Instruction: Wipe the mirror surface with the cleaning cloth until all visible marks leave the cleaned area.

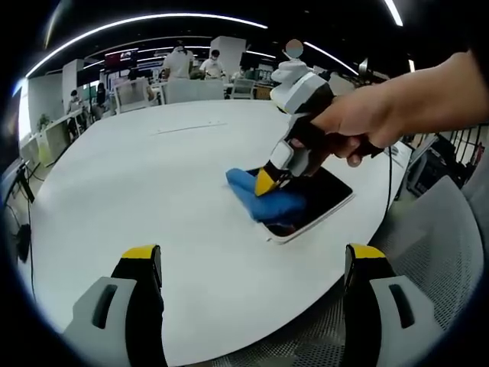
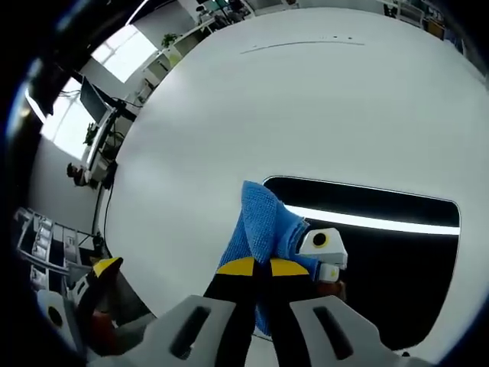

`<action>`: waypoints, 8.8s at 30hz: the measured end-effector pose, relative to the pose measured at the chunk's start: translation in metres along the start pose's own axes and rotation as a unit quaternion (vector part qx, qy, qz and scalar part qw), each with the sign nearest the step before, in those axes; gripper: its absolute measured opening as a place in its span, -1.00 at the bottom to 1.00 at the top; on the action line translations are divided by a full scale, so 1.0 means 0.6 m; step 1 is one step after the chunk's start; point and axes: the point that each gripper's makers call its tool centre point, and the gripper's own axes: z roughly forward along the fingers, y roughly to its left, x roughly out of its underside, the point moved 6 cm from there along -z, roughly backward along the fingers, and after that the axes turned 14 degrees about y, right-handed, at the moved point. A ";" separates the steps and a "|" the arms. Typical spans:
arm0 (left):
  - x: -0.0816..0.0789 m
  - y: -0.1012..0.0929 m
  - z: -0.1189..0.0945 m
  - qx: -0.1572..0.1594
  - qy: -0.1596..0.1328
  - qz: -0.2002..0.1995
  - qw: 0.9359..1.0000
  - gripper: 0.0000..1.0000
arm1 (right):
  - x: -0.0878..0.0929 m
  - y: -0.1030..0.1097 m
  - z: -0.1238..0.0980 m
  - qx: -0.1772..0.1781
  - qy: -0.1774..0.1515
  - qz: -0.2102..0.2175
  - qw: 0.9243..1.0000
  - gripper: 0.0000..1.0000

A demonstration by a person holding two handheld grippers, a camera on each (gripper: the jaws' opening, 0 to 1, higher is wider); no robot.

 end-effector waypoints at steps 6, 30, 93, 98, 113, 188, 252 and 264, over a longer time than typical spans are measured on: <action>0.001 -0.002 -0.001 0.000 0.002 0.002 1.000 0.98 | 0.001 -0.002 0.004 -0.003 -0.001 0.005 1.000 -1.00; 0.003 0.000 -0.002 -0.002 0.008 0.002 1.000 0.98 | 0.019 -0.051 -0.016 -0.014 -0.008 0.006 1.000 -1.00; 0.001 -0.005 -0.001 0.008 0.005 -0.002 1.000 0.98 | 0.085 -0.258 -0.101 0.019 -0.029 0.064 0.997 -1.00; 0.001 -0.004 -0.001 0.007 0.004 -0.004 1.000 0.98 | 0.088 -0.268 -0.106 0.025 -0.027 0.068 0.997 -1.00; 0.002 -0.004 0.000 0.009 0.006 -0.003 1.000 0.98 | 0.091 -0.274 -0.107 0.067 -0.016 0.050 0.996 -1.00; -0.001 -0.004 -0.003 0.001 -0.002 -0.009 1.000 0.98 | 0.109 -0.262 -0.103 0.065 -0.020 0.058 0.996 -1.00; -0.003 -0.003 -0.004 0.003 -0.008 -0.008 1.000 0.98 | 0.155 -0.224 -0.096 0.063 -0.018 0.102 0.993 -1.00; -0.003 -0.003 -0.003 0.003 -0.008 -0.009 1.000 0.98 | 0.144 -0.184 -0.086 0.063 -0.012 0.077 0.995 -1.00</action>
